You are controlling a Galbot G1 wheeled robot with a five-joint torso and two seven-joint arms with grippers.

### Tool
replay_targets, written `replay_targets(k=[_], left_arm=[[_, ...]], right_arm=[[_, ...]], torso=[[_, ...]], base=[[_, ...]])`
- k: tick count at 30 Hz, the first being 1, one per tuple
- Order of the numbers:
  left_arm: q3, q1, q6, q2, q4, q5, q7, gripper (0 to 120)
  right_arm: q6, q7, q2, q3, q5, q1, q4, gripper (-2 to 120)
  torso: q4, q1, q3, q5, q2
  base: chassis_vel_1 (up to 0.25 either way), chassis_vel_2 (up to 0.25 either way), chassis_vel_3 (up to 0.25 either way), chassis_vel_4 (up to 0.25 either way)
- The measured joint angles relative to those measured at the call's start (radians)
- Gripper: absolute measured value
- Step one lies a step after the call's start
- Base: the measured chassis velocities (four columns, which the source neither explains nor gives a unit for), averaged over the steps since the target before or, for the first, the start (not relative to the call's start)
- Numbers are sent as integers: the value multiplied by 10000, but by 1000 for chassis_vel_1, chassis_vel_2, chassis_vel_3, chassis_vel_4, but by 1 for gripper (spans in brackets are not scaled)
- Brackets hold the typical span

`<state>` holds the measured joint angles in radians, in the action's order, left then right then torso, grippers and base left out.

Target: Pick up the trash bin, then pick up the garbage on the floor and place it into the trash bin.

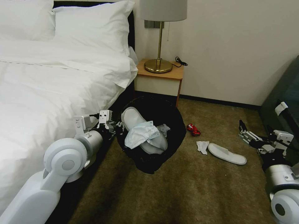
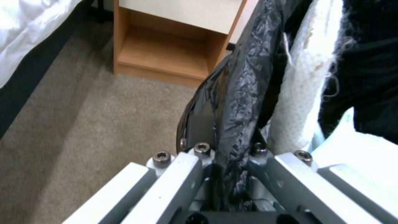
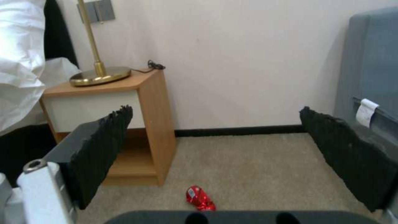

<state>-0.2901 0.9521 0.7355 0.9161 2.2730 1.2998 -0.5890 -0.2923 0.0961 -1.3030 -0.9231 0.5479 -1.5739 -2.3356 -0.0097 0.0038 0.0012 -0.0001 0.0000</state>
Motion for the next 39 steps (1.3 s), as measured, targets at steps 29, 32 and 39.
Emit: replay_targets(k=[29,32,39], left_arm=[[-17,67,-1,64,222,-63,-7,1],[-59,69,-1,52,230,-58,-9,1],[-131,69,-1,35,291,-33,-7,1]], right_arm=[[42,-12,-11,336,-170,-402,-149,100],[42,-18,-7,358,-170,-464,-158,100],[41,-30,-10,443,-179,-538,-168,100]], torso=[[2,1,2,-1,0],[3,2,2,2,0],[-1,2,1,0,0]], base=[[-107,113,113,-114],[-140,80,109,-120],[-122,52,52,-122]])
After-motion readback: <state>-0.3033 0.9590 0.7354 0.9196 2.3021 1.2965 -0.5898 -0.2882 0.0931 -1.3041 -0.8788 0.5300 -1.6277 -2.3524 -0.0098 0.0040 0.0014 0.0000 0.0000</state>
